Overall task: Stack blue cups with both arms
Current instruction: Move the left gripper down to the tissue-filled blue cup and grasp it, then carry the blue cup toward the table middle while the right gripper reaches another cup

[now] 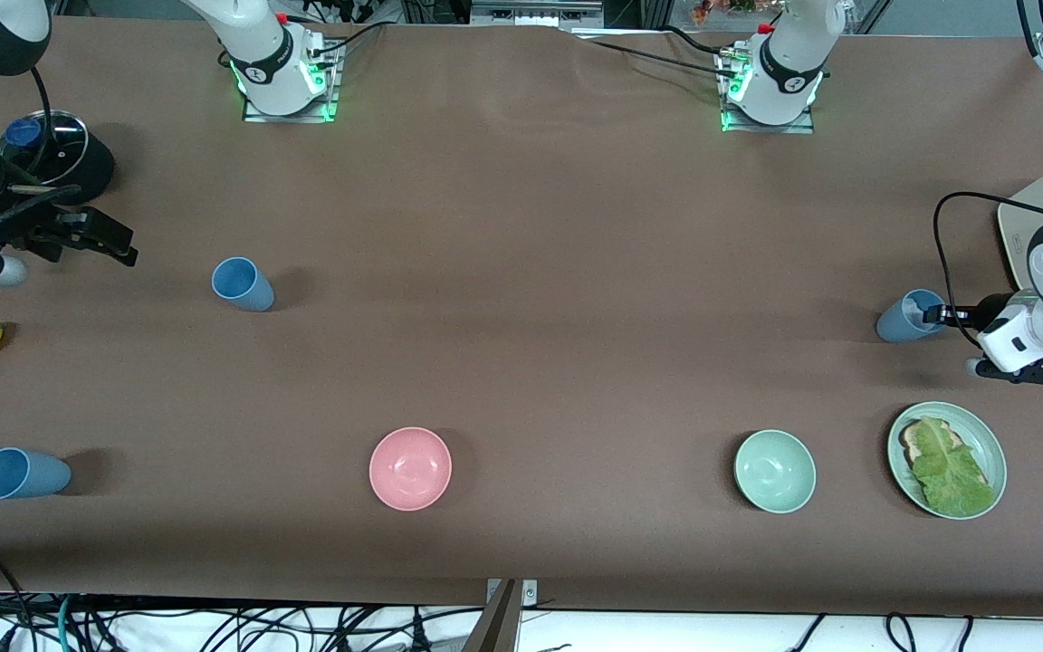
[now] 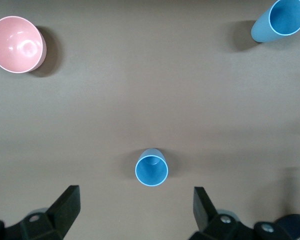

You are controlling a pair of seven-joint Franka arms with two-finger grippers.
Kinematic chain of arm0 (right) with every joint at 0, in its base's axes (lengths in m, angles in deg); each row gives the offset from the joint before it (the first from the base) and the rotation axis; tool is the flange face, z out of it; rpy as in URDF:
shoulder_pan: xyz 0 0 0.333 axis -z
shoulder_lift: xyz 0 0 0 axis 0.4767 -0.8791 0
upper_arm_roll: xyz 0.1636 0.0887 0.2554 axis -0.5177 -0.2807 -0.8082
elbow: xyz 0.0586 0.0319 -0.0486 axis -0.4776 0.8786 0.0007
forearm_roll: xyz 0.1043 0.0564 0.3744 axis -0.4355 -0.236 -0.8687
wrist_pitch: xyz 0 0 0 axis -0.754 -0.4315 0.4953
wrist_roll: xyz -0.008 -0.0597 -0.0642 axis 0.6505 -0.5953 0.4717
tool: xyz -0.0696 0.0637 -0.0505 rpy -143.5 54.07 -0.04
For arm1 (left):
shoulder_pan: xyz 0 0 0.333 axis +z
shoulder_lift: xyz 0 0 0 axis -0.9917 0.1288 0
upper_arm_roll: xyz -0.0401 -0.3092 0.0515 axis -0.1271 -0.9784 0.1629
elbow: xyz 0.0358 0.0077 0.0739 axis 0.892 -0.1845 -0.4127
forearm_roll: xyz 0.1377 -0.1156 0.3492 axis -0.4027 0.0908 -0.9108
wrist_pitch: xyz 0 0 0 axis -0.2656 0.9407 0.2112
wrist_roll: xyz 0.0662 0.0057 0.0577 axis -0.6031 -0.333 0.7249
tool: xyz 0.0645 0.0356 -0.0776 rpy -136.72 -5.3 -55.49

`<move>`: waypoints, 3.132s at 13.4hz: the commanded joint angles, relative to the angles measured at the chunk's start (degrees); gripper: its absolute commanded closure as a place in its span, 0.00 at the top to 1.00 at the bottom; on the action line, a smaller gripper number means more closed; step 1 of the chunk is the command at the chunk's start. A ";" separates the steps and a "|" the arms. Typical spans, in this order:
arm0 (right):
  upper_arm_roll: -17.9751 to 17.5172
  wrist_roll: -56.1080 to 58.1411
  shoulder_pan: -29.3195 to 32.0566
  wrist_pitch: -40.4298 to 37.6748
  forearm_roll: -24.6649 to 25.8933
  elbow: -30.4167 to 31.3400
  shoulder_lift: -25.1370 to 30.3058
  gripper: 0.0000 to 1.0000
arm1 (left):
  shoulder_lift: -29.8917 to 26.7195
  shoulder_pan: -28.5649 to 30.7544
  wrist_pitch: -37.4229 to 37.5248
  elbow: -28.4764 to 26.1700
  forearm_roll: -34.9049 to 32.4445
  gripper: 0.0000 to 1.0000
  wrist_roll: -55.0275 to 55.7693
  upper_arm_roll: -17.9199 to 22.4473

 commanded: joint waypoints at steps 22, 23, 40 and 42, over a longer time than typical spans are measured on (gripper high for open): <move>0.59 10.24 6.45 4.82 -0.89 2.25 -11.03 1.00 | -0.40 -24.25 11.58 14.50 11.91 0.00 50.10 -15.03; 0.59 10.52 7.07 11.72 -0.98 8.19 -10.43 1.00 | 0.13 -26.62 10.08 14.58 12.00 0.00 53.17 -15.03; -1.95 7.55 6.81 37.90 -0.98 40.50 -1.11 1.00 | 4.46 -37.46 3.00 13.53 13.84 1.00 69.11 -14.51; -2.39 7.01 6.81 38.16 -0.98 40.50 -2.16 1.00 | 0.68 -35.09 8.28 13.97 13.23 1.00 68.41 -14.42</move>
